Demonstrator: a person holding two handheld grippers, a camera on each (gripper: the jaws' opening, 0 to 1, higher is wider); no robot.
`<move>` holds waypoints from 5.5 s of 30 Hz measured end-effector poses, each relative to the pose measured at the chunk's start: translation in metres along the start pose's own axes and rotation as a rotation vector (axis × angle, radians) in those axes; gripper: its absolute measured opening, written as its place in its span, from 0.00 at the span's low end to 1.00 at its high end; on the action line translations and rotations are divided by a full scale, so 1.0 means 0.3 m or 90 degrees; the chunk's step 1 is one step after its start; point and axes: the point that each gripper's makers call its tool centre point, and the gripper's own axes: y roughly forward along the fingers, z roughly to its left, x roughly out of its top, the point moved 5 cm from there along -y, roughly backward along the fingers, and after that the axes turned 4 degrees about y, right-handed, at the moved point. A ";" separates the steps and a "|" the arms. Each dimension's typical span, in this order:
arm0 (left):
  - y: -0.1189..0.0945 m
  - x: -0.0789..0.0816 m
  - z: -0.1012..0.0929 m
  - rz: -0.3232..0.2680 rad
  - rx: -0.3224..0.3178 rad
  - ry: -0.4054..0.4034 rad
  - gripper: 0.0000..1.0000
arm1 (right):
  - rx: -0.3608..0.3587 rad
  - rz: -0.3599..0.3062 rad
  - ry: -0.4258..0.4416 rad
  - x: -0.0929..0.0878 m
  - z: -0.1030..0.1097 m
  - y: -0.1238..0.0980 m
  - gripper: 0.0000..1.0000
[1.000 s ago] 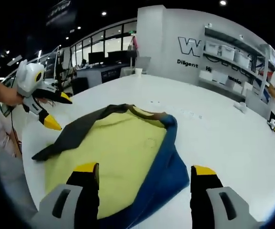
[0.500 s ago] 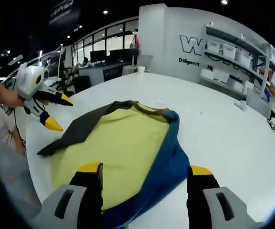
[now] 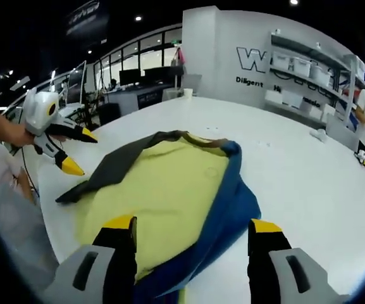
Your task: Fold the garment on the visible template until the final outline fits inside the template.
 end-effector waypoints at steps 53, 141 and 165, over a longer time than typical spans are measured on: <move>-0.096 -0.253 -0.242 0.066 -0.089 0.041 0.40 | 0.064 0.109 0.073 -0.274 0.133 -0.097 0.23; -0.345 -0.271 0.299 0.078 0.111 -0.134 0.04 | -0.038 0.133 0.028 -0.176 -0.141 -0.288 0.00; -0.414 -0.355 0.588 0.180 0.146 -0.379 0.04 | -0.053 0.128 0.054 -0.155 -0.176 -0.288 0.00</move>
